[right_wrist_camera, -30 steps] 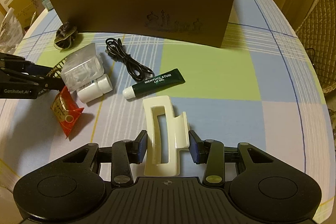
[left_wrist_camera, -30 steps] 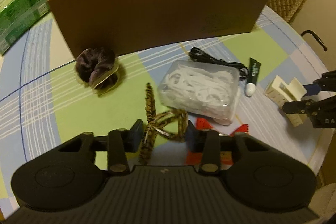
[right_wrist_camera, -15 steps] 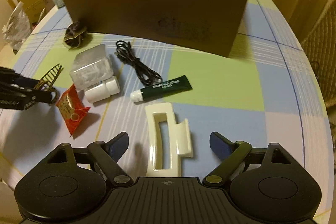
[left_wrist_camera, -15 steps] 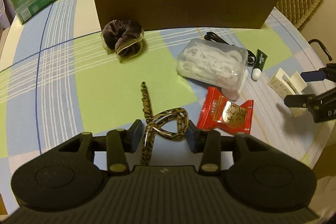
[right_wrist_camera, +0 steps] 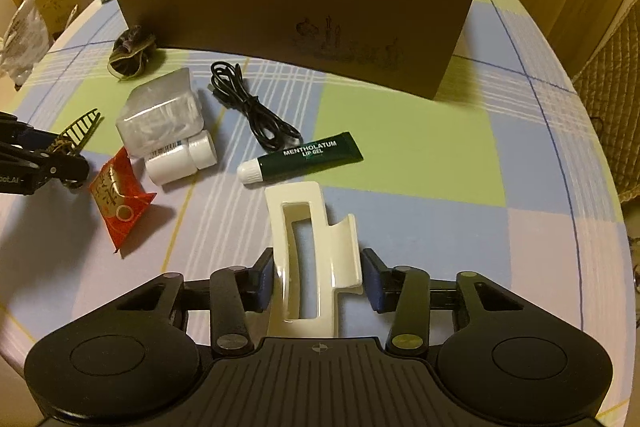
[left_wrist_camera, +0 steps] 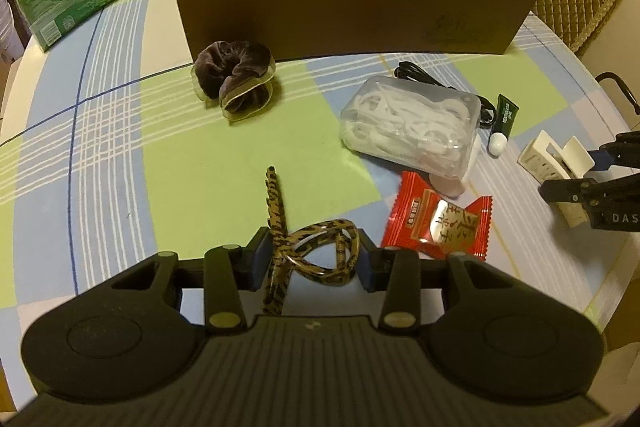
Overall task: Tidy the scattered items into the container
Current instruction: 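Grasp leopard claw clip with left tool while right tool grasps white clip holder, then carry claw clip with left tool while right tool carries clip holder into box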
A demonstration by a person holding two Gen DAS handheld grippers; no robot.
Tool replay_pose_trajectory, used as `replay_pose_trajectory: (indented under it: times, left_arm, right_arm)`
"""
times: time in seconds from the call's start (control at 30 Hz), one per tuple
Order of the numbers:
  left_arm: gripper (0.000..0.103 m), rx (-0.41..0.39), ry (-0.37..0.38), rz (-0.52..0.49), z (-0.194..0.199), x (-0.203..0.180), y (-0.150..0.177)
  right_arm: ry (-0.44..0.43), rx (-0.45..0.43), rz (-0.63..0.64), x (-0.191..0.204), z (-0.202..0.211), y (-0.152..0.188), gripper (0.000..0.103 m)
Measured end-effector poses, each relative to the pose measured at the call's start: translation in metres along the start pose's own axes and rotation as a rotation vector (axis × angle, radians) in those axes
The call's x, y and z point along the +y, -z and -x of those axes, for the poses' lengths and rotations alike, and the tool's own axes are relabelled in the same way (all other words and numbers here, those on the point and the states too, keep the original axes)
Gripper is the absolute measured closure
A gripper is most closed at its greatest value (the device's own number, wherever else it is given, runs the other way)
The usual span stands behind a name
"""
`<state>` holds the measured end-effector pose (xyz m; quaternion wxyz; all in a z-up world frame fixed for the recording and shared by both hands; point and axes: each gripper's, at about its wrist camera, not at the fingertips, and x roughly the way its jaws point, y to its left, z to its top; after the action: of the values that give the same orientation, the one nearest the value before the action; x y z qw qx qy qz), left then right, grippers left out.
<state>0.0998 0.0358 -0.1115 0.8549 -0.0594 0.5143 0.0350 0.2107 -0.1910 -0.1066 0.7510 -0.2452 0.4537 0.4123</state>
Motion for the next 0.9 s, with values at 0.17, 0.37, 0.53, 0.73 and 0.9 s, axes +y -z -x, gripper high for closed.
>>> replay_pose_trajectory:
  times: [0.17, 0.37, 0.53, 0.73, 0.9]
  left_arm:
    - [0.066, -0.003, -0.011, 0.003, 0.008, 0.001, 0.0]
    - [0.066, -0.013, -0.017, 0.005, 0.017, 0.0, -0.005]
    - [0.066, -0.033, -0.016, 0.003, 0.026, -0.001, -0.009]
    - [0.066, -0.053, -0.015, 0.003, 0.036, -0.002, -0.011]
    - [0.066, -0.089, -0.003, 0.009, 0.05, -0.003, -0.018]
  right_arm:
    - [-0.013, -0.001, -0.006, 0.0, 0.004, -0.001, 0.059]
    - [-0.032, -0.022, -0.02, 0.0, 0.013, -0.003, 0.059]
    - [-0.043, -0.043, -0.031, -0.001, 0.02, -0.006, 0.059]
    - [-0.065, -0.073, -0.045, -0.001, 0.03, -0.01, 0.059]
    - [-0.083, -0.106, -0.064, -0.003, 0.038, -0.019, 0.059]
